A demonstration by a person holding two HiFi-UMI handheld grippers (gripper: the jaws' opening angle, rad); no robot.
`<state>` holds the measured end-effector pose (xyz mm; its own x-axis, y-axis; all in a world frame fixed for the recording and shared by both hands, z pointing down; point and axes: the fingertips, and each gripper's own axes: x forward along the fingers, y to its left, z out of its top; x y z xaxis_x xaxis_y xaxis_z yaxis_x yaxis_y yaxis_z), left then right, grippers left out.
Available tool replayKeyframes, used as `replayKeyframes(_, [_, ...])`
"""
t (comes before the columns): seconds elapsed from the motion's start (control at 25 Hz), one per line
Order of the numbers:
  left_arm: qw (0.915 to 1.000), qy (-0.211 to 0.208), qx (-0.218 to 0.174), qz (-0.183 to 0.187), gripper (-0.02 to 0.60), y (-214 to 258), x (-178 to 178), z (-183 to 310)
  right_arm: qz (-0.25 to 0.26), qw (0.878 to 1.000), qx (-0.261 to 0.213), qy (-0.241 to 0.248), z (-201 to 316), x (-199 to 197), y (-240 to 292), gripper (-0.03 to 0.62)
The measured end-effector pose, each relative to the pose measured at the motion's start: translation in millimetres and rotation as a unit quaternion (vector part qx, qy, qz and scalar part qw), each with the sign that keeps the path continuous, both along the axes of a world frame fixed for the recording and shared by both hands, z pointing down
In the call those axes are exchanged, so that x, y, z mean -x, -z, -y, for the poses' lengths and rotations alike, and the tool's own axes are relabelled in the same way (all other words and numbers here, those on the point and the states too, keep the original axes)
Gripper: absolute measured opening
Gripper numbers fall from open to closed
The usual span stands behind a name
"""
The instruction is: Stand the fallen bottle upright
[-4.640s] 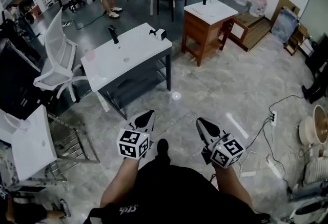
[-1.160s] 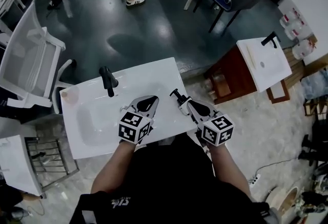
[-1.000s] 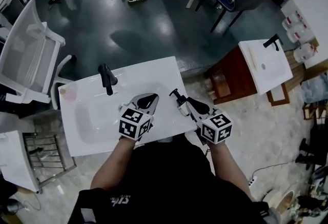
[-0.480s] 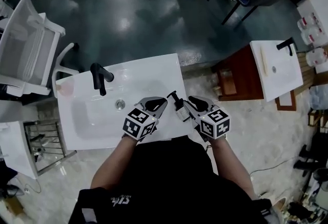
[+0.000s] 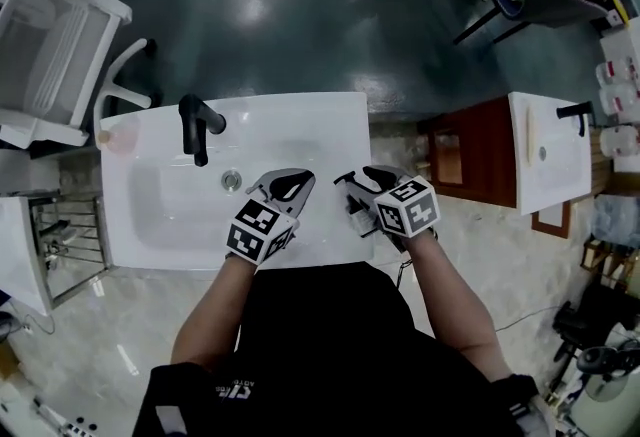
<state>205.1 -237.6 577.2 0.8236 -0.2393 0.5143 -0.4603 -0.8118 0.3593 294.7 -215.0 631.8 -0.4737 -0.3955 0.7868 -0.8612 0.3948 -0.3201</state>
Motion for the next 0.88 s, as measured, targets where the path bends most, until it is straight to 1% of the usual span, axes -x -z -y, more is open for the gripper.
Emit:
replayKeyframes(0.2, [0.9997, 0.022, -0.004, -0.003, 0.020, -10.7, 24.2, 18.6, -0.034, 0.998, 0.042, 0.035, 2.5, 12.5, -18.6, 0.199])
replayKeyframes(0.36, [0.9986, 0.052, -0.003, -0.006, 0.020, -13.0, 47.0, 30.1, -0.046, 0.995, 0.077, 0.054, -0.6, 20.9, -28.9, 0.186])
replayKeyframes(0.52, [0.9980, 0.063, -0.003, -0.011, 0.018, -11.2, 59.5, 30.4, -0.058, 0.991, 0.102, 0.064, -0.4, 25.0, -35.8, 0.175])
replayKeyframes(0.76, [0.9970, 0.075, 0.004, -0.018, 0.018, -9.9, 72.3, 25.7, -0.084, 0.988, 0.111, 0.063, 7.1, 29.2, -33.3, 0.173])
replayKeyframes(0.88, [0.9967, 0.078, 0.002, -0.021, 0.018, -6.2, 75.6, 21.3, -0.088, 0.990, 0.094, 0.059, 6.8, 29.7, -29.8, 0.169])
